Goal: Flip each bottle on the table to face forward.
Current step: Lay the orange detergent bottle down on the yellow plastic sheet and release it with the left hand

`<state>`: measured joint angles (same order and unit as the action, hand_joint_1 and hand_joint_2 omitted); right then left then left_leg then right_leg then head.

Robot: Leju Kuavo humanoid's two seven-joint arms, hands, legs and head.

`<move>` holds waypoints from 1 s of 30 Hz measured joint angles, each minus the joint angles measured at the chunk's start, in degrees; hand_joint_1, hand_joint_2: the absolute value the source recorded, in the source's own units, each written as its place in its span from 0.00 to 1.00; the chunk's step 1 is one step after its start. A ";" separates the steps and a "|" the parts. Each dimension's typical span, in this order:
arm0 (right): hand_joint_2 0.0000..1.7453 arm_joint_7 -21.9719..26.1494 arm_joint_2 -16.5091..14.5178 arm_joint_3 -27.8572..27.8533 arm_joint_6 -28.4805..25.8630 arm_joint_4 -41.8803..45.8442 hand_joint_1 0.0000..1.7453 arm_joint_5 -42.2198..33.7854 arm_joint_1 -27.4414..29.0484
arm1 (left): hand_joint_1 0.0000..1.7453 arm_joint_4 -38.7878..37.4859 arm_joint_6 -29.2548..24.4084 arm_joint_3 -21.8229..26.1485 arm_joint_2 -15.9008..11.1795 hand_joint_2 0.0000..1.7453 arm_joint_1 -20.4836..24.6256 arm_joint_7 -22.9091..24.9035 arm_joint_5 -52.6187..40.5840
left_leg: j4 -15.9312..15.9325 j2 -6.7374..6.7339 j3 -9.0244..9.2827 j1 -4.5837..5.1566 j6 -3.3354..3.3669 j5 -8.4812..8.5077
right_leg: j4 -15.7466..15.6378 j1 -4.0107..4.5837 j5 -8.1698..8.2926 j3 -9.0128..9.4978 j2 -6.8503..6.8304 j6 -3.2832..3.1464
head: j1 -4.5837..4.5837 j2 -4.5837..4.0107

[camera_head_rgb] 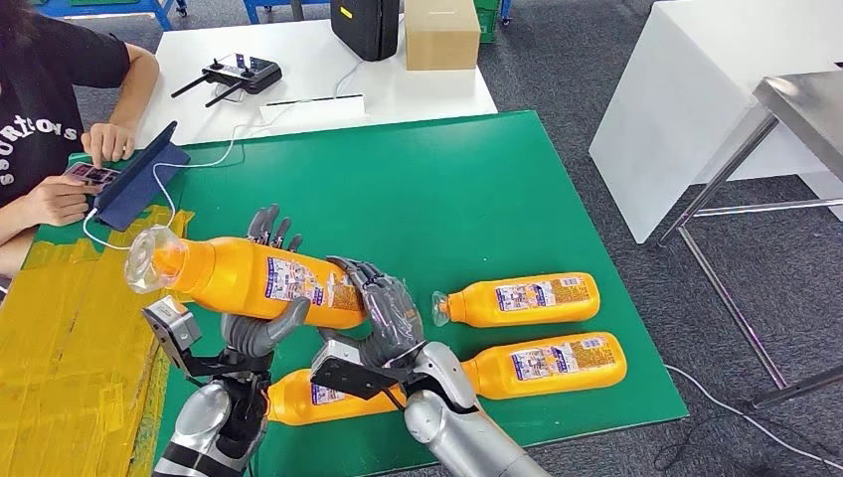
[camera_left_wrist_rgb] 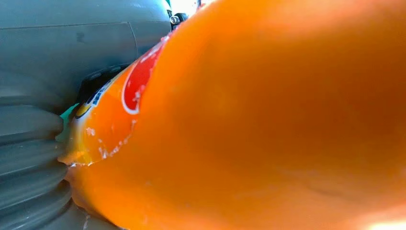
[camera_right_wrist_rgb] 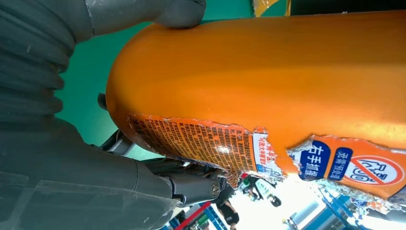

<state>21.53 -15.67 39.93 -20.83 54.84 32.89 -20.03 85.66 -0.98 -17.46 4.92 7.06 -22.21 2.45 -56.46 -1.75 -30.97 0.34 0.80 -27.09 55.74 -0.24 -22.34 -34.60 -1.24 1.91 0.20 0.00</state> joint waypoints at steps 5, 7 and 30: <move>1.00 -0.07 0.03 0.16 0.13 -0.14 1.00 -0.32 -0.12 | 1.00 0.00 0.02 0.04 -0.05 1.00 -0.01 -0.07 0.05 | 0.00 0.00 0.00 0.00 0.00 0.00 | 0.00 0.00 0.00 -0.01 0.00 0.00 | 0.00 0.00; 1.00 -0.08 0.07 0.31 0.47 -0.30 1.00 -1.02 -0.27 | 1.00 0.00 0.02 0.24 -0.09 1.00 -0.03 -0.20 0.45 | 0.00 0.00 -0.01 0.00 0.00 0.00 | 0.00 0.00 0.00 -0.02 0.00 0.00 | 0.00 0.00; 0.50 2.46 3.87 -1.82 5.26 16.08 0.00 -12.11 6.79 | 1.00 2.15 -15.41 2.45 -0.60 1.00 1.33 -3.28 -10.32 | 0.00 -0.01 -0.01 0.00 0.00 0.00 | 0.00 0.00 0.00 -0.02 0.00 0.00 | 0.01 0.00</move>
<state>23.99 -11.80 38.12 -15.57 70.92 20.78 -13.24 87.81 -16.39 -15.02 4.32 8.39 -25.49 -7.87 -56.46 -1.76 -30.98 0.34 0.80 -27.09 55.74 -0.24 -22.34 -34.62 -1.23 1.91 0.20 0.00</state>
